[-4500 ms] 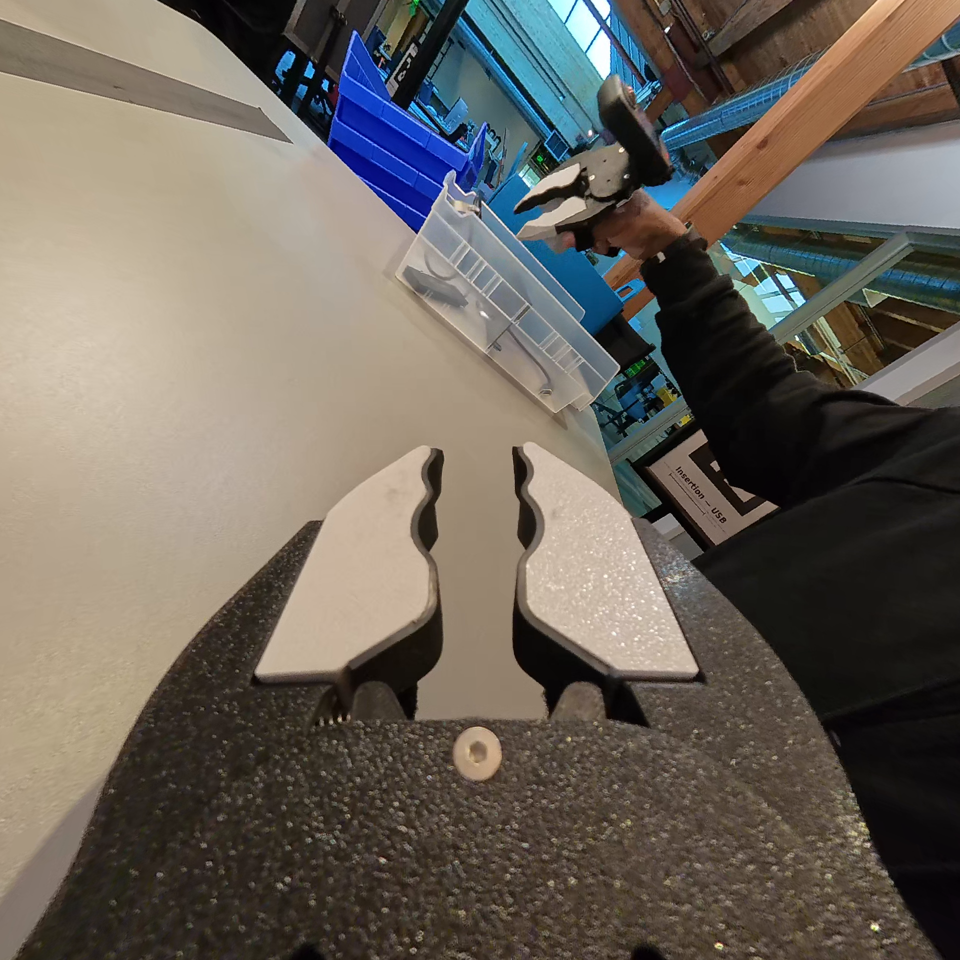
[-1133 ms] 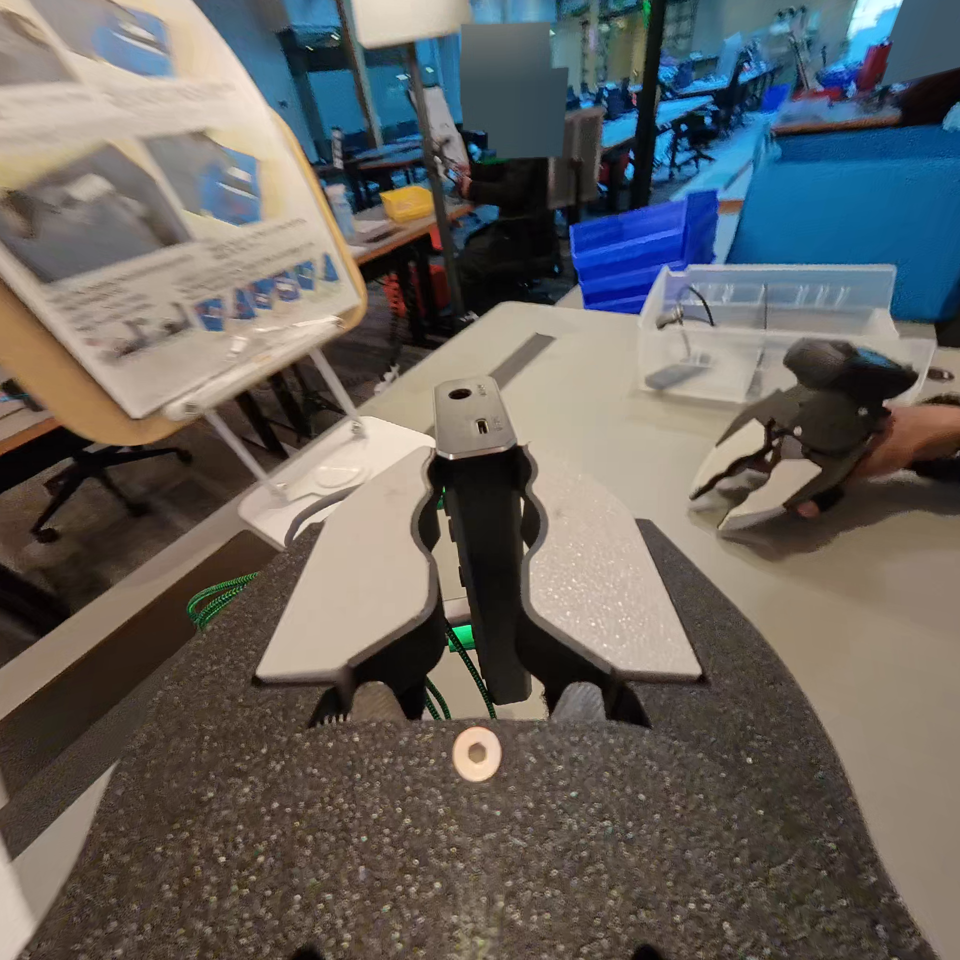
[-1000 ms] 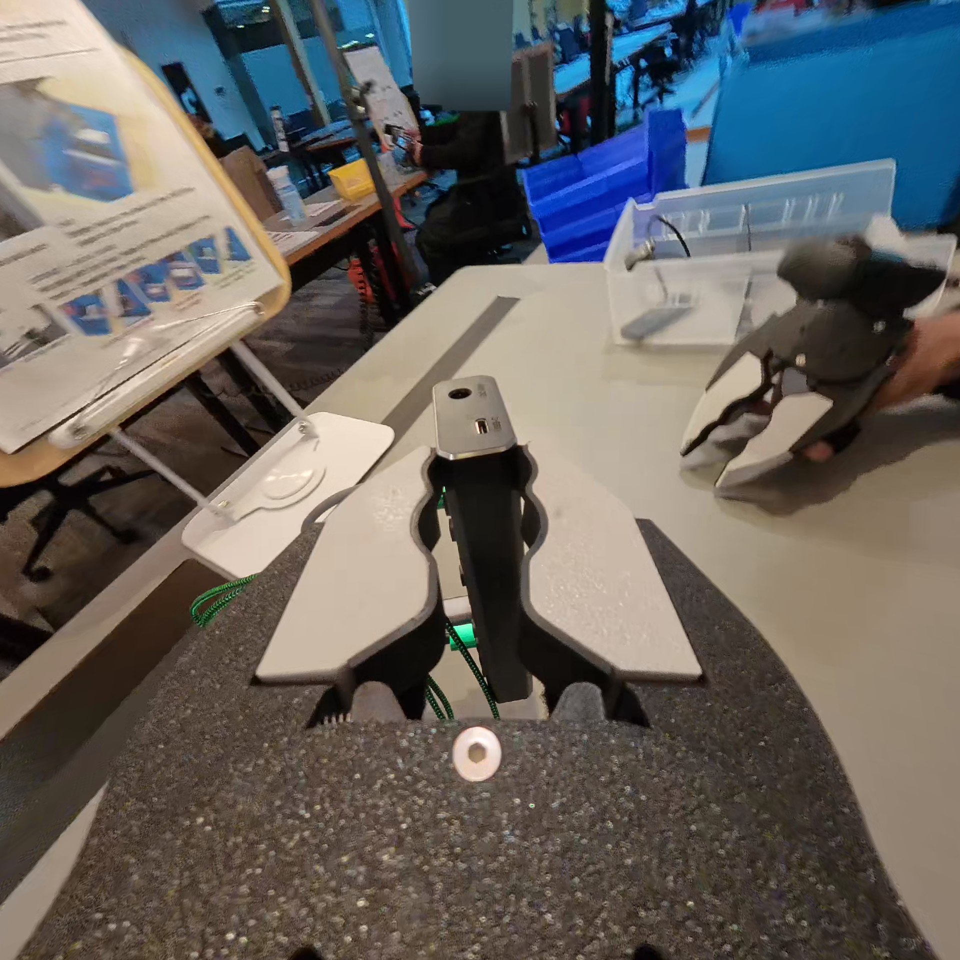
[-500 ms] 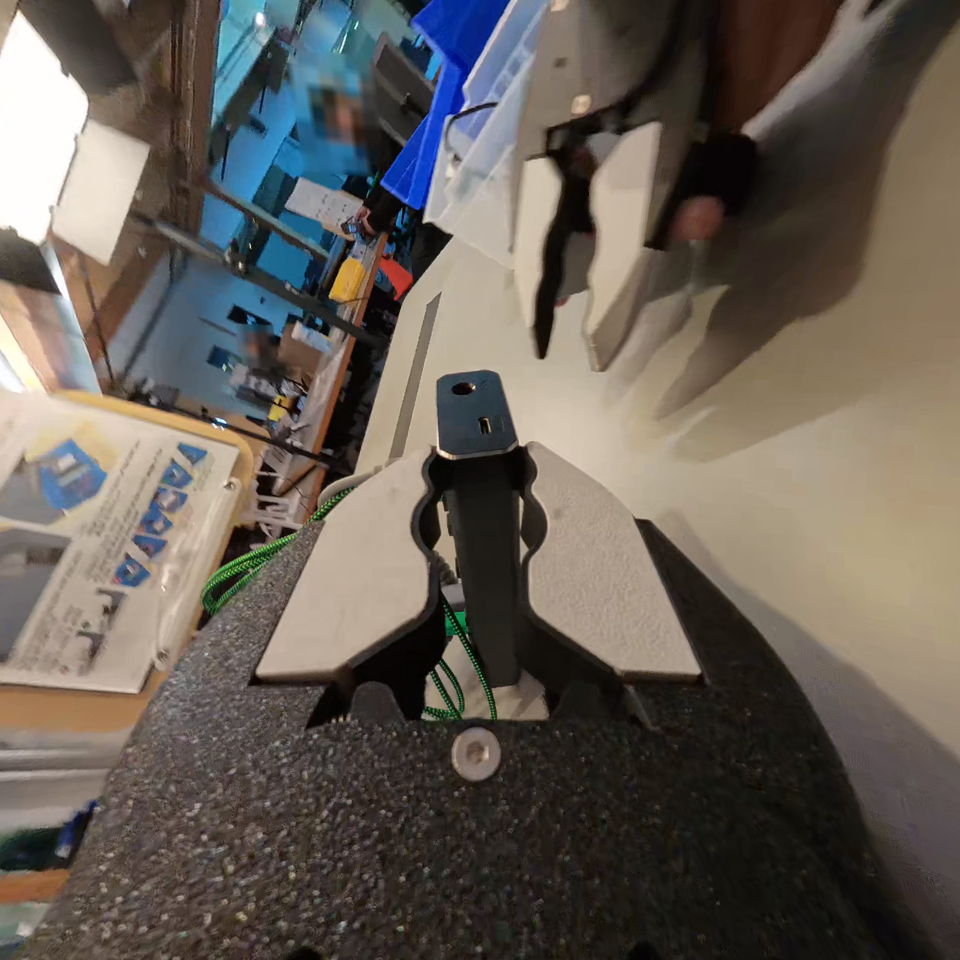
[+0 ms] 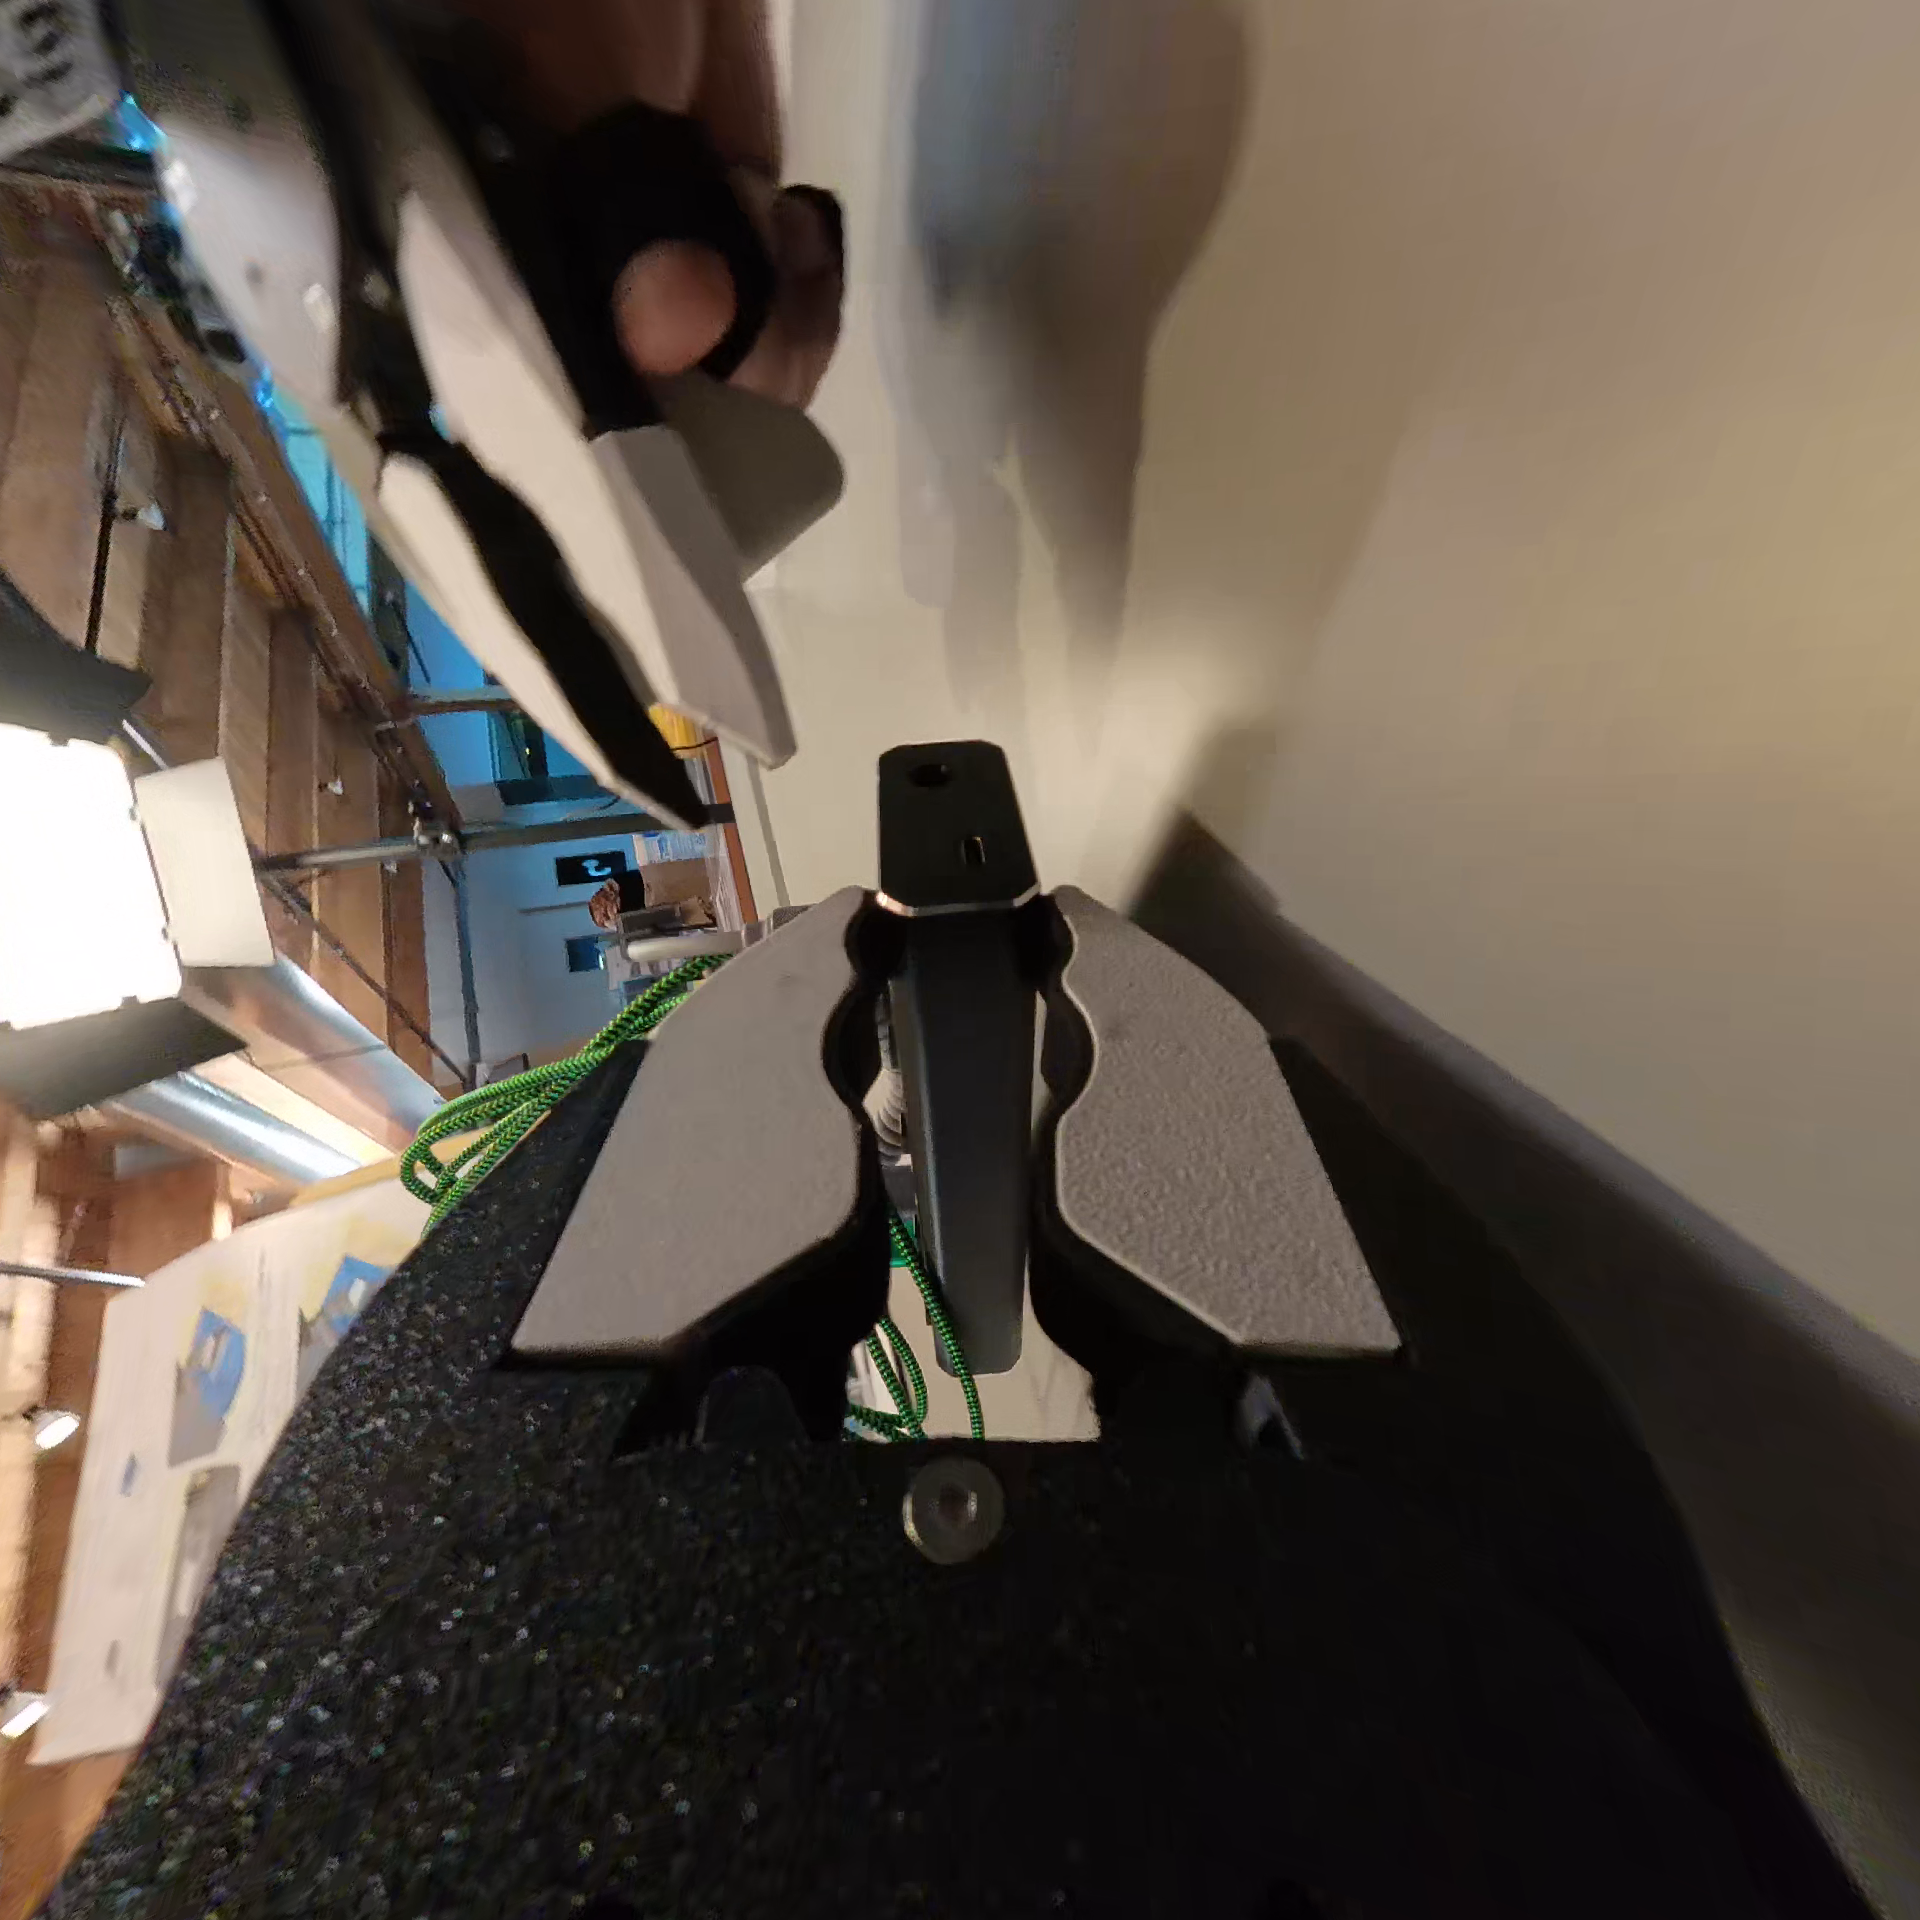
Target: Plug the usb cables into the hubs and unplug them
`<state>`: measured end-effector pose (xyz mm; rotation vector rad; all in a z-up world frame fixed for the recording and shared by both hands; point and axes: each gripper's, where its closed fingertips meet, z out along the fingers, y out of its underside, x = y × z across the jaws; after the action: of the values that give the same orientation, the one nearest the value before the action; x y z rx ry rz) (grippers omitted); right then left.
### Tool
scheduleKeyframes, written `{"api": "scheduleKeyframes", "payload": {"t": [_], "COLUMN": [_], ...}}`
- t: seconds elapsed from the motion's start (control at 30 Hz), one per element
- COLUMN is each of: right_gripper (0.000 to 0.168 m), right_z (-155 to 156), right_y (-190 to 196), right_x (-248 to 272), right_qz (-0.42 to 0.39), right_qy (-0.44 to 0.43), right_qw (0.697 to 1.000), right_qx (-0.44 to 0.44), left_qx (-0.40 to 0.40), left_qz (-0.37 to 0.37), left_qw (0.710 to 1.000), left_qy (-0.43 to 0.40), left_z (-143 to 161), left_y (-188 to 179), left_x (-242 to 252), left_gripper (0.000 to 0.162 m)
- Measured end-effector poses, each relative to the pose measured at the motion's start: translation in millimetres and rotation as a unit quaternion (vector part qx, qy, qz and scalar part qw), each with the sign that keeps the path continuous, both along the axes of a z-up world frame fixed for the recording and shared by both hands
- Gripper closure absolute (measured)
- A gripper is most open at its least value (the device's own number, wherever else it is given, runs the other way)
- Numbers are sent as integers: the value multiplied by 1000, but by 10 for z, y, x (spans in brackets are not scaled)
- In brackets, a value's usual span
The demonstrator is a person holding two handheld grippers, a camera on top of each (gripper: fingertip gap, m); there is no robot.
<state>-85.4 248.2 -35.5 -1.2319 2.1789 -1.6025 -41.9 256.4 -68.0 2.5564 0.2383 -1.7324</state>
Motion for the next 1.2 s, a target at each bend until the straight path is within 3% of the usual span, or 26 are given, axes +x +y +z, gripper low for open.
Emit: {"api": "scheduleKeyframes", "payload": {"t": [0.1, 0.37, 0.5, 0.83, 0.93, 1.1, 1.2], "right_gripper": [133, 133, 152, 158, 158, 158, 158], "right_z": [-119, -201, -233, -58, 43, 150, 166], "right_y": [-1, -66, -136, -305, -360, -430, -453], "right_x": [85, 283, 335, 413, 449, 491, 496], "right_qz": [1, -18, -37, -83, -89, -92, -93], "right_qy": [-21, -94, -102, -196, -239, -310, -332], "right_qw": [998, 982, 977, 955, 944, 921, 912], "right_qx": [61, 164, 185, 209, 208, 218, 221], "left_qx": [-49, -45, -38, 106, 137, 87, 69], "left_qz": [-1, 4, 4, 73, 97, 129, 131], "left_qw": [999, 999, 999, 989, 980, 979, 978], "left_qy": [-21, -7, 1, 77, 103, 132, 148], "left_z": [-156, -157, -155, 53, 121, 153, 189], "left_y": [11, 32, 21, -160, -187, -264, -302], "left_x": [-16, -40, -33, 91, 159, 140, 83], "left_gripper": [135, 135, 135, 131, 121, 113, 122]}}
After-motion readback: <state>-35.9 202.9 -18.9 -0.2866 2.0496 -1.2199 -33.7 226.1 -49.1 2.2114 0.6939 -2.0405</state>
